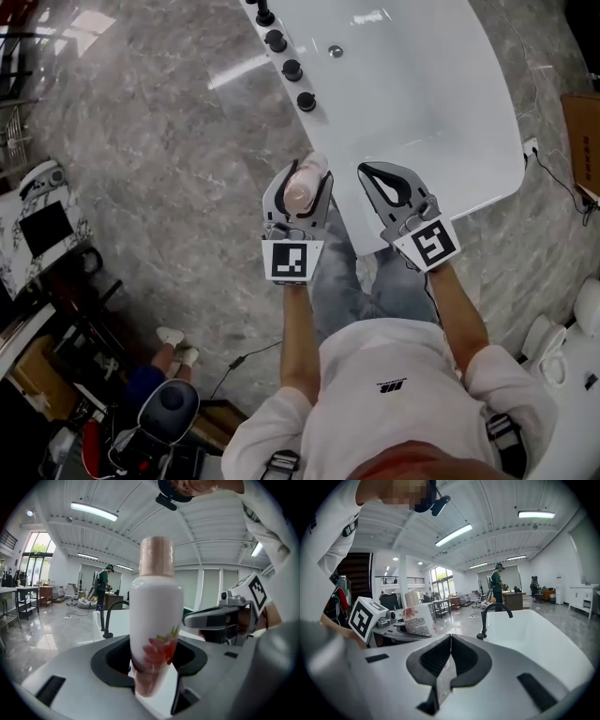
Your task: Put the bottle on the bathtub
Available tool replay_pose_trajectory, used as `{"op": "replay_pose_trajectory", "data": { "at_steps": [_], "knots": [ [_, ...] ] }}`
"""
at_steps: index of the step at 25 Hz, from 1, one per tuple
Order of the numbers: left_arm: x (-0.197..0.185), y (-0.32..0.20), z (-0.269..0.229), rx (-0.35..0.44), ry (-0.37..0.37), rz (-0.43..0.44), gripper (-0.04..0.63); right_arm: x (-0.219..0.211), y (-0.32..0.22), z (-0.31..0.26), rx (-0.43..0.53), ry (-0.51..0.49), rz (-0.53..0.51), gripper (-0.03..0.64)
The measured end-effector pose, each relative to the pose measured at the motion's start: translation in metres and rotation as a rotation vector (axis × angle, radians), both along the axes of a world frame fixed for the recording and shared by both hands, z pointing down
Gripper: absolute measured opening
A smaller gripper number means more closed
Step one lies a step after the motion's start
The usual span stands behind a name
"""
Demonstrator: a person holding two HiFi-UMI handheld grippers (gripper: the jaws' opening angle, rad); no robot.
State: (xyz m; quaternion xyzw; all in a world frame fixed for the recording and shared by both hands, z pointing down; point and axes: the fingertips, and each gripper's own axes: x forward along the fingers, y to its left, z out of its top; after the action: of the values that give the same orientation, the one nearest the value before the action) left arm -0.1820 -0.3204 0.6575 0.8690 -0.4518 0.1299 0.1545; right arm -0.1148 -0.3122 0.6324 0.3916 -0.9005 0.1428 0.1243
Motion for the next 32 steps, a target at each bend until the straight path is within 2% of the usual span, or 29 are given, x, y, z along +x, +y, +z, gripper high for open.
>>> {"op": "replay_pose_trajectory", "data": {
  "at_steps": [8, 12, 17, 22, 32],
  "knots": [
    [0.005, -0.019, 0.059, -0.026, -0.003, 0.030, 0.224, 0.004, -0.016, 0.054, -0.029, -0.002, 0.042, -0.005],
    [0.009, -0.029, 0.084, -0.030, -0.021, 0.044, 0.224, 0.013, -0.022, 0.083, -0.046, 0.039, 0.050, -0.005],
    [0.014, -0.042, 0.113, -0.024, -0.045, 0.068, 0.224, 0.016, -0.030, 0.110, -0.056, 0.039, 0.059, -0.005],
    [0.018, -0.051, 0.140, -0.028, -0.062, 0.070, 0.224, 0.019, -0.037, 0.131, -0.068, 0.010, 0.083, -0.005],
    [0.027, -0.055, 0.185, -0.047, -0.076, 0.093, 0.225, 0.020, -0.040, 0.171, -0.091, 0.017, 0.077, -0.005]
  ]
}}
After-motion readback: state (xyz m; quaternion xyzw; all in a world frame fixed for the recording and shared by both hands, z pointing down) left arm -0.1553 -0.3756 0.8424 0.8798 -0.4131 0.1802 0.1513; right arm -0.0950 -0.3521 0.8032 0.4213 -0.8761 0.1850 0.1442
